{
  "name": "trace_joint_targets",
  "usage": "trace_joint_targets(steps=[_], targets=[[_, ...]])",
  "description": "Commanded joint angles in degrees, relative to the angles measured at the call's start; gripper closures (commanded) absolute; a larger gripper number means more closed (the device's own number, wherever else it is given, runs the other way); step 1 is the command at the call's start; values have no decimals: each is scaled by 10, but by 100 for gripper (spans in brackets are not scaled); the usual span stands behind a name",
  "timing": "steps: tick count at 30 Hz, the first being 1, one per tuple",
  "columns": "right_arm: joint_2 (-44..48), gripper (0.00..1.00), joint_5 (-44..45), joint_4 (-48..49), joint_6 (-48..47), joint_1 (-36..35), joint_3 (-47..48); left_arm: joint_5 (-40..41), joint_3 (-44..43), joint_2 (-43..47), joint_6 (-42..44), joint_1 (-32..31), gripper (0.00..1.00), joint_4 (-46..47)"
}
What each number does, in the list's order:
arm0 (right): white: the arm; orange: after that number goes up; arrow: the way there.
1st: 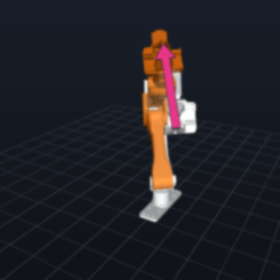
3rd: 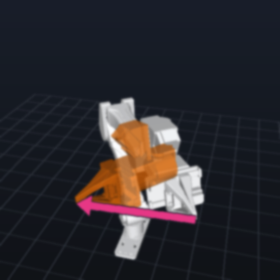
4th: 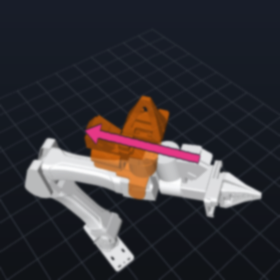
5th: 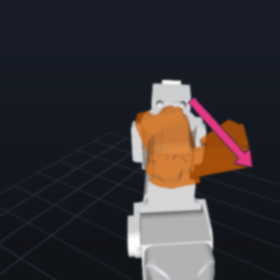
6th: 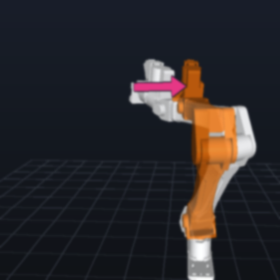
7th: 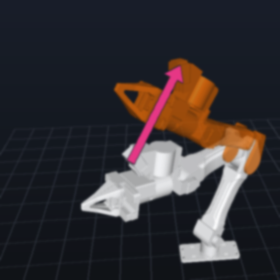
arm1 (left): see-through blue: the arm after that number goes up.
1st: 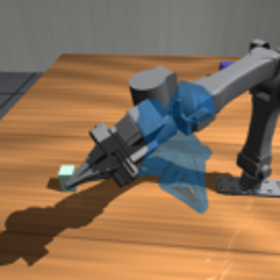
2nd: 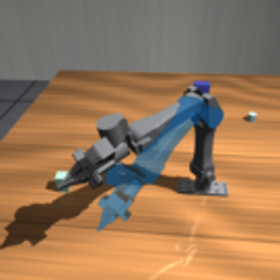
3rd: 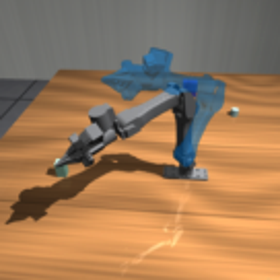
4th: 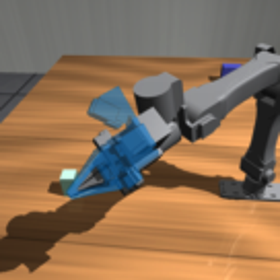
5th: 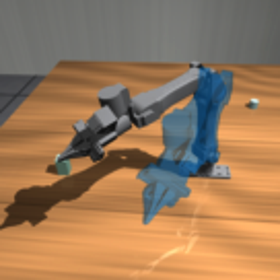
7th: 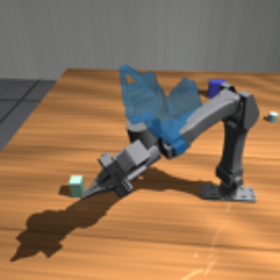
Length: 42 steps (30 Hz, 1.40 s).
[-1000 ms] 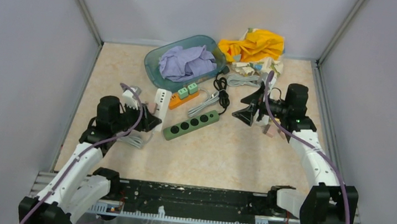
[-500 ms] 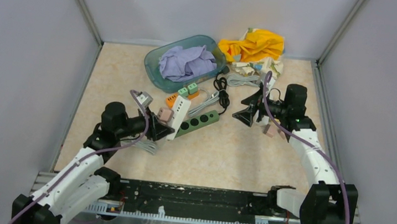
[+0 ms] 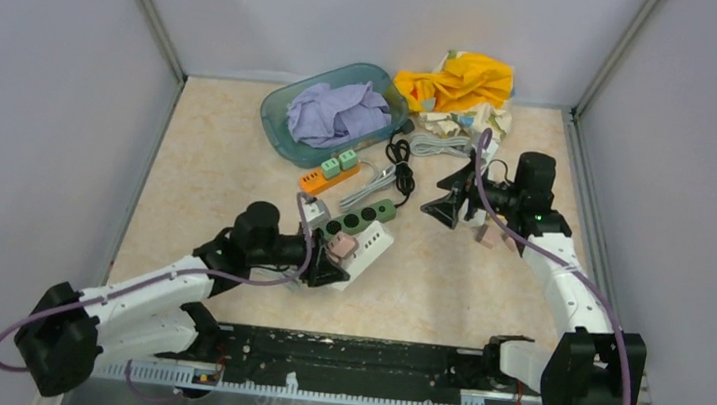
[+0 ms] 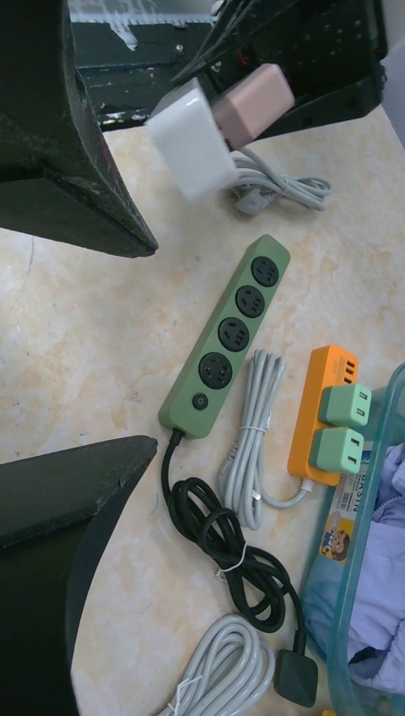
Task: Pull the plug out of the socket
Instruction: Place the socket at the center of the board.
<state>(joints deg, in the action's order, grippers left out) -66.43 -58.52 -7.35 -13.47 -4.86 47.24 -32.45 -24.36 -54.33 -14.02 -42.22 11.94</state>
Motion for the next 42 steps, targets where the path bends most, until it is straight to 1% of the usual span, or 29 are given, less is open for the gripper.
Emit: trace_joint_targets(steps=[1,7,11,18,21,25,31,38,41,42], targets=[[4,22,-8,12,-11,7,24,55,-38,-48,52,-56,100,46],[6,22,-9,12,-10,15,25,120,-77,-139,92,-136,100,28],[6,22,-11,13,-9,18,24,160,-111,-206,113,-173,100,4],[5,22,-11,14,-9,19,23,197,-159,-288,136,-204,100,-19],[6,22,-11,14,-8,19,23,206,-179,-318,144,-212,98,-30],[6,22,-11,14,-8,20,23,219,-202,-350,147,-219,89,-45],[7,22,-11,13,-10,21,24,241,-217,-378,148,-228,70,-57],[7,22,-11,12,-11,23,25,261,-218,-387,151,-236,52,-52],[8,22,-11,11,-12,24,25,271,-216,-382,152,-239,43,-48],[8,22,-11,11,-12,25,25,274,-214,-378,151,-240,38,-46]])
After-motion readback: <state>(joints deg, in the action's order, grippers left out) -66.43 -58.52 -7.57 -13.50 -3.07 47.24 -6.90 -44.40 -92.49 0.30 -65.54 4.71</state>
